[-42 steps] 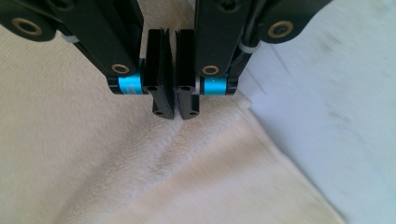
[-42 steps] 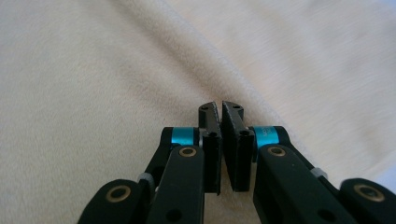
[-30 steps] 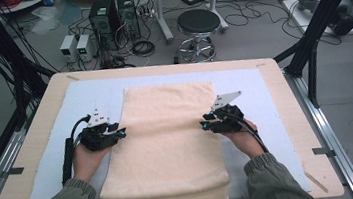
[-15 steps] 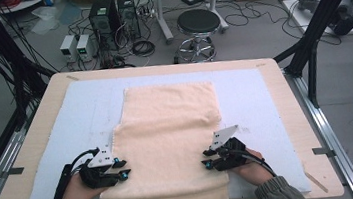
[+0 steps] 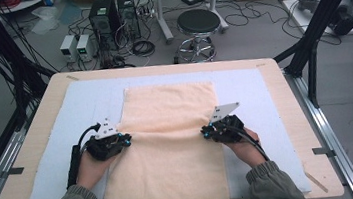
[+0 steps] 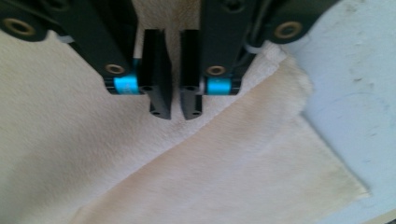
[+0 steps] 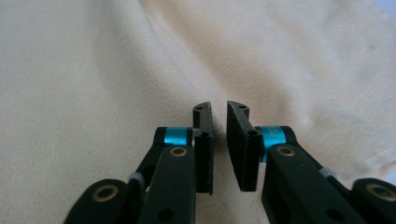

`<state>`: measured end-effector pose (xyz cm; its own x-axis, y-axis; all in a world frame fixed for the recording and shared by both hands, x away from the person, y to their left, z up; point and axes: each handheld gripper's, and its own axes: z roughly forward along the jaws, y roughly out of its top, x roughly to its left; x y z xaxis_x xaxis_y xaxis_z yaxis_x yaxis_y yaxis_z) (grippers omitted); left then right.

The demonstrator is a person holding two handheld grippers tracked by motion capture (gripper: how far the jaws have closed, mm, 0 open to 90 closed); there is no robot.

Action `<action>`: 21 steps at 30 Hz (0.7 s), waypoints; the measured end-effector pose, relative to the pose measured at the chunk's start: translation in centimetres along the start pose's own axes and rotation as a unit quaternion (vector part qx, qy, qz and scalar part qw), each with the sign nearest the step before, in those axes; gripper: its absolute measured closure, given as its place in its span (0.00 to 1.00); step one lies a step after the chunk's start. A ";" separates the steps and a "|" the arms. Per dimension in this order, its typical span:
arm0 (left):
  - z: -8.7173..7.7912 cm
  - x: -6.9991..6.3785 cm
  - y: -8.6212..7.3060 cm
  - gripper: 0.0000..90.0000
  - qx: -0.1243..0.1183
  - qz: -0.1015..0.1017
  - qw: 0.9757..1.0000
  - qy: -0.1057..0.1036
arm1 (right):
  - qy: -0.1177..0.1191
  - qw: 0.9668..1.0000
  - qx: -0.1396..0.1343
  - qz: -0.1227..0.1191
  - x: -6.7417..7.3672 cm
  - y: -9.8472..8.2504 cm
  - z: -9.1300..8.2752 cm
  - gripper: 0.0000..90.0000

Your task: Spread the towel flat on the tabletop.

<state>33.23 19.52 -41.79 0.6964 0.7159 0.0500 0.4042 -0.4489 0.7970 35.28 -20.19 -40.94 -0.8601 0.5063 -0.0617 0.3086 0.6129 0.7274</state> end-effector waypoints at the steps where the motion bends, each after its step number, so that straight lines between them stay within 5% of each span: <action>1: -0.2 0.2 0.0 0.78 -0.005 -0.006 1.000 -0.003 | 0.004 1.000 -0.008 0.001 -0.1 0.1 -0.1 0.81; 5: -2.0 -0.3 -0.3 0.69 -0.010 0.019 1.000 -0.015 | 0.019 1.000 -0.012 -0.015 1.1 0.2 -1.3 0.73; 11: -5.0 -3.0 -2.4 0.63 -0.022 0.056 0.997 -0.057 | 0.063 0.997 -0.025 -0.038 4.7 -1.3 -2.9 0.64; 15: -6.0 -4.4 -4.0 0.61 -0.007 0.071 0.993 -0.095 | 0.082 0.995 -0.010 -0.053 6.7 -2.9 -2.8 0.63; 18: -5.9 -5.1 -5.3 0.60 0.021 0.088 0.988 -0.126 | 0.094 0.994 0.005 -0.057 7.4 -3.8 -2.2 0.64; 20: -5.4 -5.3 -6.3 0.62 0.043 0.094 0.985 -0.141 | 0.105 0.992 0.028 -0.060 7.6 -4.3 -1.5 0.70; 21: -5.5 -5.2 -6.7 0.64 0.029 0.090 0.985 -0.145 | 0.108 0.992 0.018 -0.056 7.7 -4.4 -1.4 0.77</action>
<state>23.66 21.71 -44.05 0.8961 0.4438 0.0070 0.2861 -0.5895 0.7554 26.69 -19.82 -43.71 -0.9557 0.2943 0.0100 0.2173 0.6818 0.6985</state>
